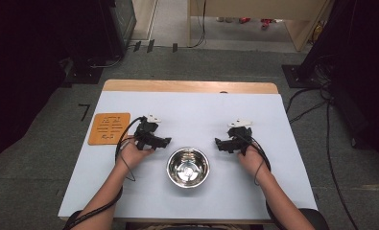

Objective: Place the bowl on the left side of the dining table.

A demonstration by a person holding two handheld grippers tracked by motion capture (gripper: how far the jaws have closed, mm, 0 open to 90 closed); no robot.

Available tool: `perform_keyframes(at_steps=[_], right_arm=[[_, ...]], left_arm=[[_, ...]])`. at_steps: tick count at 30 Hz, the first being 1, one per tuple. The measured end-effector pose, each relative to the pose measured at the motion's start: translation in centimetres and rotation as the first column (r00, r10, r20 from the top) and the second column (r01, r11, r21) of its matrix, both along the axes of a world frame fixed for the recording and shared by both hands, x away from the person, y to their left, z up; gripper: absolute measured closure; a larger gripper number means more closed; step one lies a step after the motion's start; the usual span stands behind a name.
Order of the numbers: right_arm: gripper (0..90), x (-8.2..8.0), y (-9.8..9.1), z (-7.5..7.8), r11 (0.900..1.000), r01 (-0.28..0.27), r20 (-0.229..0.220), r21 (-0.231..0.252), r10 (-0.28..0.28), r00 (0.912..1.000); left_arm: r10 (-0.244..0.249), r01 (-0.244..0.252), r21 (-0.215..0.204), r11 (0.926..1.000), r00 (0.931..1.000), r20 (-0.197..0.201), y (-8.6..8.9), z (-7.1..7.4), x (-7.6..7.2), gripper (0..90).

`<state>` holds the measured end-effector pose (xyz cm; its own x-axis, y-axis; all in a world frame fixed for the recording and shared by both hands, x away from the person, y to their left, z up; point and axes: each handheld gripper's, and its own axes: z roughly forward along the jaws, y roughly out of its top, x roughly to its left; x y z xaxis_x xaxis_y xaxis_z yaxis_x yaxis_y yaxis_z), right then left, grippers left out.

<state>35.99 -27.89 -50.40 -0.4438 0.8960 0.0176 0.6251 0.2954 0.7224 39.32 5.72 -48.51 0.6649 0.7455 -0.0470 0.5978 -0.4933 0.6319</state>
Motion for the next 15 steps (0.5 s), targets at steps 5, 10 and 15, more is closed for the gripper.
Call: perform_keyframes(at_steps=[5, 10, 15], right_arm=[[5.8, 0.01, 0.00, 0.00, 1.0000, -0.001, 0.000, 0.000, 0.001, 1.0000], [5.7, 0.00, 0.00, 0.00, 1.0000, 0.000, 0.000, 0.000, 0.000, 1.0000], [5.8, 0.00, -0.01, 0.01, 1.0000, 0.000, -0.002, 0.000, 0.000, 1.0000]], left_arm=[[0.000, -0.001, -0.005, 1.0000, 0.9997, -0.025, -0.04, 0.28, 0.10, 16.0], [-0.014, 0.013, -0.006, 0.9999, 0.9996, -0.025, -0.12, 0.73, -0.03, 16.0], [-0.036, 0.036, -0.003, 0.9993, 0.9982, -0.047, 0.00, 0.98, -0.20, 16.0]])
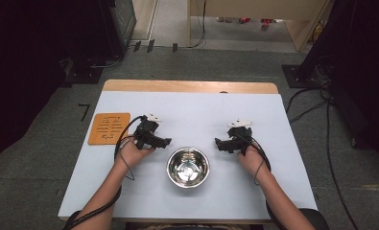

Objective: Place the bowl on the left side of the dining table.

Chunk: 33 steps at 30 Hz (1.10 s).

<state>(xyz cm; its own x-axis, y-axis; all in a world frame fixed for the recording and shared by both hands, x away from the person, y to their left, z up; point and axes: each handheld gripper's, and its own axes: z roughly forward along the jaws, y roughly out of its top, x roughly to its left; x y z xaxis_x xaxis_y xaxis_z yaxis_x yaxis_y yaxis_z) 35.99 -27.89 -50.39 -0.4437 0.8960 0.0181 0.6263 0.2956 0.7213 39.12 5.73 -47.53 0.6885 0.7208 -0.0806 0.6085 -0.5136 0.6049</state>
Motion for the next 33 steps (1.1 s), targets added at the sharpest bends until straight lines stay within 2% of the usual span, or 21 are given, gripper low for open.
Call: perform_keyframes(at_steps=[2, 4, 5, 8, 19, 33], right_arm=[[5.7, 0.0, 0.0, 0.0, 1.0000, 0.000, 0.001, 0.000, 0.000, 1.0000], [5.7, 0.0, 0.0, 0.0, 1.0000, -0.001, 0.000, 0.000, 0.001, 1.0000], [5.8, 0.0, 0.0, 0.0, 1.0000, 0.000, 0.001, 0.000, 0.000, 1.0000], [5.8, 0.0, 0.0, 0.0, 1.0000, 0.000, 0.000, 0.000, 0.000, 1.0000], [5.7, 0.0, 0.0, 0.0, 1.0000, -0.001, 0.000, 0.000, 0.001, 1.0000], [5.8, 0.0, 0.0, 0.0, 1.0000, -0.001, 0.000, 0.001, 0.001, 1.0000]], left_arm=[[-0.002, 0.002, 0.002, 1.0000, 1.0000, -0.007, 0.1, 0.2, 0.0, 17.9], [0.011, -0.011, 0.003, 0.9999, 0.9998, -0.017, 0.1, 0.3, 0.0, 25.4], [0.015, -0.015, 0.003, 0.9999, 0.9994, -0.032, 0.1, 0.4, 0.0, 23.7], [0.006, -0.007, -0.006, 1.0000, 0.9990, -0.044, 0.0, 0.6, 0.0, 24.4], [-0.026, 0.026, -0.015, 0.9995, 0.9996, -0.013, -0.4, 1.6, -0.5, 25.2], [-0.054, 0.054, -0.020, 0.9984, 0.9985, 0.000, -0.7, 2.3, -1.1, 27.6]])
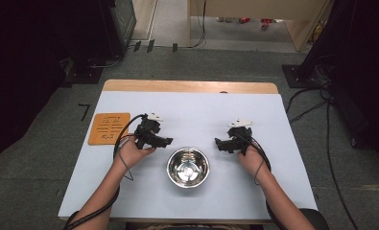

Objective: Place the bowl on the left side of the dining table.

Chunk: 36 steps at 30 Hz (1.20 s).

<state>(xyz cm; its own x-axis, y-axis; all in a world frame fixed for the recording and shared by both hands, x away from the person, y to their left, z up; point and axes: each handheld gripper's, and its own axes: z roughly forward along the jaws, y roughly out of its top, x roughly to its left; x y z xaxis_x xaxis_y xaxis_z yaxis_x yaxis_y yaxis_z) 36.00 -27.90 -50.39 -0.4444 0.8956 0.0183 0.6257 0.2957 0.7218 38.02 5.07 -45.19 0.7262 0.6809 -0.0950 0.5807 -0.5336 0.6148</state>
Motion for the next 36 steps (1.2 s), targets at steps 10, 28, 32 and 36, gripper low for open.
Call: perform_keyframes(at_steps=[10, 28, 32, 36], right_arm=[[5.8, 0.0, 0.0, 0.0, 1.0000, 0.001, -0.001, 0.000, -0.001, 1.0000], [5.7, 0.0, 0.0, 0.0, 1.0000, 0.002, -0.003, 0.000, -0.002, 1.0000], [5.7, 0.0, 0.0, 0.0, 1.0000, 0.002, -0.003, 0.000, -0.002, 1.0000], [5.8, 0.0, 0.0, 0.0, 1.0000, 0.002, -0.003, 0.000, -0.002, 1.0000]], left_arm=[[-0.029, 0.029, -0.001, 0.9996, 0.9996, 0.001, -0.5, 0.7, -0.6, 28.4], [-0.082, 0.081, -0.048, 0.9956, 0.9966, -0.014, -1.5, 1.7, -1.5, 34.8], [-0.098, 0.097, -0.061, 0.9934, 0.9951, -0.014, -1.6, 1.9, -1.7, 34.8], [-0.108, 0.107, -0.062, 0.9923, 0.9940, -0.012, -1.8, 1.9, -1.8, 34.8]])
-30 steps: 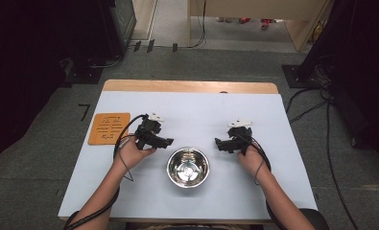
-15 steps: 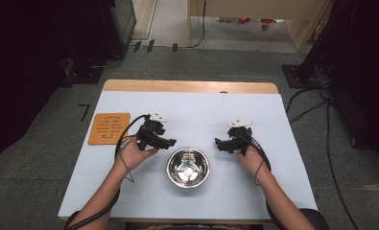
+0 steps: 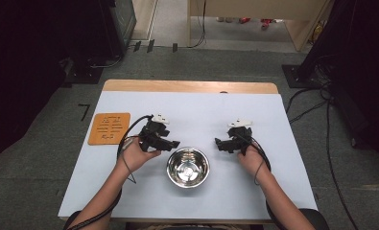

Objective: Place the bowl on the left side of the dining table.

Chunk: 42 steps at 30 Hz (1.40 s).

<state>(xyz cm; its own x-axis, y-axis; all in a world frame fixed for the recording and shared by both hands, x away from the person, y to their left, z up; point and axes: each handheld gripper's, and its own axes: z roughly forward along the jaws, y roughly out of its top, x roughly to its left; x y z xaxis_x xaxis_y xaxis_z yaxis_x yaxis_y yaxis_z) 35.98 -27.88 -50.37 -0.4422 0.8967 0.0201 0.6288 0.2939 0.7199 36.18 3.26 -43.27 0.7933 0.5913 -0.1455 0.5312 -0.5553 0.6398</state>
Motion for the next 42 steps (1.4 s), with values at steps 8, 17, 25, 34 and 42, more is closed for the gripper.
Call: perform_keyframes(at_steps=[8, 17, 25, 34, 42], right_arm=[[5.7, 0.0, 0.0, 0.0, 1.0000, 0.000, 0.000, 0.001, 0.000, 1.0000], [5.7, 0.0, 0.0, 0.0, 1.0000, 0.000, 0.000, 0.001, 0.000, 1.0000], [5.8, 0.0, 0.0, 0.0, 1.0000, 0.000, 0.001, 0.000, 0.000, 1.0000], [5.8, 0.0, 0.0, 0.0, 1.0000, 0.000, 0.001, 0.000, 0.000, 1.0000], [5.8, 0.0, 0.0, 0.0, 1.0000, 0.000, 0.000, 0.000, 0.000, 1.0000]], left_arm=[[-0.022, 0.022, 0.003, 0.9998, 0.9998, 0.001, -0.4, 0.1, -0.3, 36.7], [-0.046, 0.046, 0.001, 0.9989, 0.9989, -0.007, -1.2, -0.1, -0.8, 37.9], [-0.068, 0.069, 0.007, 0.9976, 0.9974, -0.022, -1.7, -0.4, -1.0, 40.2], [-0.082, 0.082, 0.004, 0.9966, 0.9955, -0.047, -2.0, -0.9, -1.0, 43.8], [-0.098, 0.099, 0.015, 0.9949, 0.9923, -0.076, -2.6, -1.5, -1.1, 47.8]])
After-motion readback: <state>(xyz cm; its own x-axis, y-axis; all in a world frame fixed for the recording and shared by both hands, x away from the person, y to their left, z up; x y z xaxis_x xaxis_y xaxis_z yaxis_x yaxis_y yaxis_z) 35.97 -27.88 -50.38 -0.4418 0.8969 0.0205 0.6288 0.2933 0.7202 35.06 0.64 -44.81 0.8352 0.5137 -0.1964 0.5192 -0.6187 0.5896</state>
